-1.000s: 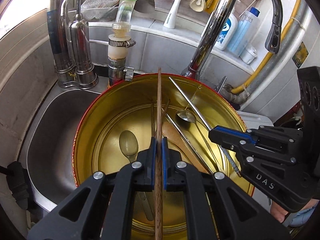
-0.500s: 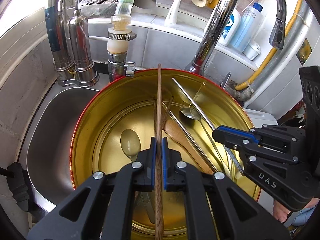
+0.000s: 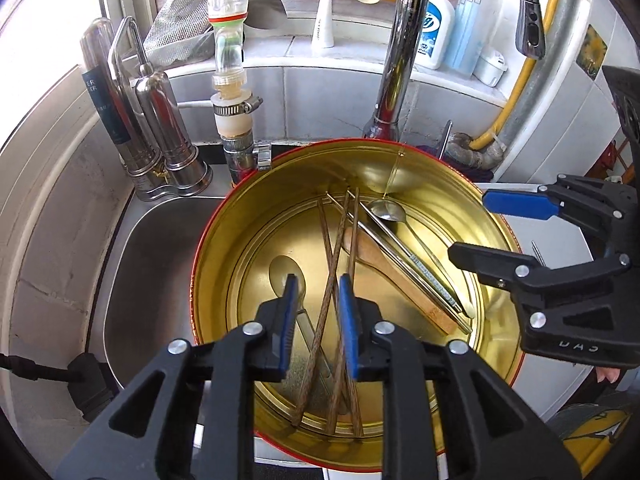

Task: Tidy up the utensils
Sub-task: 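Open the right tool releasing the metal chopstick while the left tool releases the wooden chopstick, then move both tools back to the last two metal chopsticks on the board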

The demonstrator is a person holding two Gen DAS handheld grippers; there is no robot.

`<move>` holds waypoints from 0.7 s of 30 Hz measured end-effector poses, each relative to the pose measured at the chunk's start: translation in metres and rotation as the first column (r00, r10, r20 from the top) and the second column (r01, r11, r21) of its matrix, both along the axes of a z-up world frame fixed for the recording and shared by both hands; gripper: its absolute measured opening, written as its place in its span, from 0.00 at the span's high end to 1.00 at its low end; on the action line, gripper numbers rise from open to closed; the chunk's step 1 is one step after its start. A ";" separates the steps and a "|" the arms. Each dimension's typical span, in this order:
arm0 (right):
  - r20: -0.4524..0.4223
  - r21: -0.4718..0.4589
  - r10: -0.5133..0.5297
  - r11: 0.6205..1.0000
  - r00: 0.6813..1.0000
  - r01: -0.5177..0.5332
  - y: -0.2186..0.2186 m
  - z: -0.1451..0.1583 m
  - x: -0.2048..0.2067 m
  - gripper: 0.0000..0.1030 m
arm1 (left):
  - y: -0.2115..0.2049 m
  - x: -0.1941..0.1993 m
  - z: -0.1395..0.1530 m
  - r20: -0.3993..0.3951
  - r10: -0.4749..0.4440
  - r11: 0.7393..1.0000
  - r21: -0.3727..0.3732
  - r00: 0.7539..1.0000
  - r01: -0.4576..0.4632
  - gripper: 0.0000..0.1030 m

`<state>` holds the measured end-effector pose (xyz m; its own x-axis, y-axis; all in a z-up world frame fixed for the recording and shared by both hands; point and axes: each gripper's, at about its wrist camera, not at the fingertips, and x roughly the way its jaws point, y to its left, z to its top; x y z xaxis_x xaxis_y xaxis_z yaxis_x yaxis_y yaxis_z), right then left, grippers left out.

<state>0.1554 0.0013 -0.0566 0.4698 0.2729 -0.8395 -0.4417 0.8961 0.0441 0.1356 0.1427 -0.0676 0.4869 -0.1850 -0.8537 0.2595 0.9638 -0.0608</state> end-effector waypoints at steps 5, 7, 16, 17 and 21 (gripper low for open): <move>0.008 -0.003 -0.004 1.000 1.000 0.004 -0.004 0.003 -0.007 0.31 | 0.001 -0.009 0.003 0.017 0.014 1.000 0.001 1.000 -0.014 0.45; 0.006 -0.007 -0.007 1.000 1.000 0.007 -0.006 0.003 -0.010 0.30 | 0.003 -0.012 0.004 0.020 0.023 1.000 0.001 1.000 -0.023 0.39; -0.001 -0.019 0.001 1.000 1.000 -0.001 -0.007 0.002 -0.023 0.24 | 0.003 -0.020 0.008 0.027 0.029 1.000 0.011 0.999 -0.029 0.32; -0.001 -0.018 -0.001 1.000 1.000 0.001 -0.007 0.003 -0.024 0.24 | 0.003 -0.022 0.008 0.026 0.029 1.000 0.011 0.999 -0.029 0.32; 0.003 -0.016 -0.012 1.000 1.000 0.012 -0.009 0.003 -0.028 0.23 | 0.002 -0.026 0.009 0.027 0.029 0.999 0.014 0.999 -0.029 0.31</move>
